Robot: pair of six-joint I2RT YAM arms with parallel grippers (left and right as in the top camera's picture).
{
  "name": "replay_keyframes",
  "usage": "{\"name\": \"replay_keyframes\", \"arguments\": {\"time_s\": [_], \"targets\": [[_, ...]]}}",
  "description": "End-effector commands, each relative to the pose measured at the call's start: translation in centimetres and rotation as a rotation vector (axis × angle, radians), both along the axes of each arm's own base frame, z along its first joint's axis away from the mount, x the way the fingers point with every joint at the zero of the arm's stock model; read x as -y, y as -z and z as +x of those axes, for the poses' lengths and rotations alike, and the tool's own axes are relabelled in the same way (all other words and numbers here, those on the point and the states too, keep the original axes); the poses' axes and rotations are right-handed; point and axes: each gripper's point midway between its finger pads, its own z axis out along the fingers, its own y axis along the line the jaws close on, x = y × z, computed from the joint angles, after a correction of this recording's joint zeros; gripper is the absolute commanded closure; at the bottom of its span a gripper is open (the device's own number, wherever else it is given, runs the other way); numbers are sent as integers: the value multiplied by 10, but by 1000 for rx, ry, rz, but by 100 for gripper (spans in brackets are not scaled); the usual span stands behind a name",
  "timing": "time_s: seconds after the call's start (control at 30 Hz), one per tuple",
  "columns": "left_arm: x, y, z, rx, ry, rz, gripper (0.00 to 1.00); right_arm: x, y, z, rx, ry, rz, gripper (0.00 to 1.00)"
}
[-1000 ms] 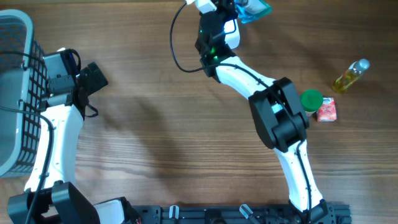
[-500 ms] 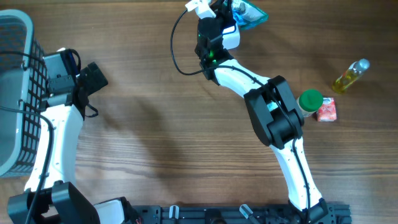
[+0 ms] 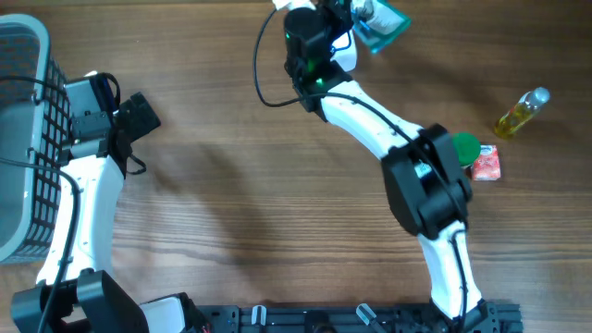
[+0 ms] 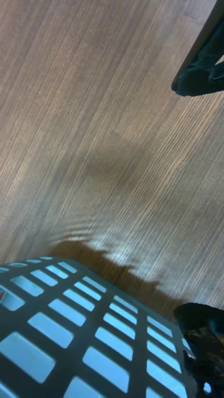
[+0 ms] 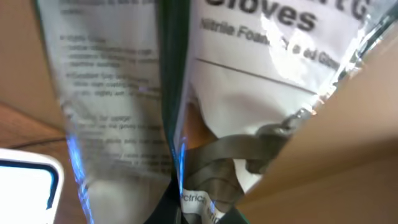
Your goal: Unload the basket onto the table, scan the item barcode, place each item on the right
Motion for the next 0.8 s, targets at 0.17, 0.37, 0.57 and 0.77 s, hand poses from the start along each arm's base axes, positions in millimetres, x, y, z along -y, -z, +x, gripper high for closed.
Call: {"name": "replay_keyframes", "arguments": {"time_s": [0.17, 0.37, 0.57, 0.77], "targets": [[-2, -9, 2, 21, 5, 12, 0, -84, 46, -127, -488, -231, 450, 96], [-2, -9, 2, 22, 5, 12, 0, -131, 129, -234, -1057, -158, 935, 96], [-2, -9, 2, 21, 5, 12, 0, -118, 183, -247, -1076, -93, 939, 96], [-2, -9, 2, 21, 5, 12, 0, -113, 196, -234, -985, -104, 930, 30]]}}
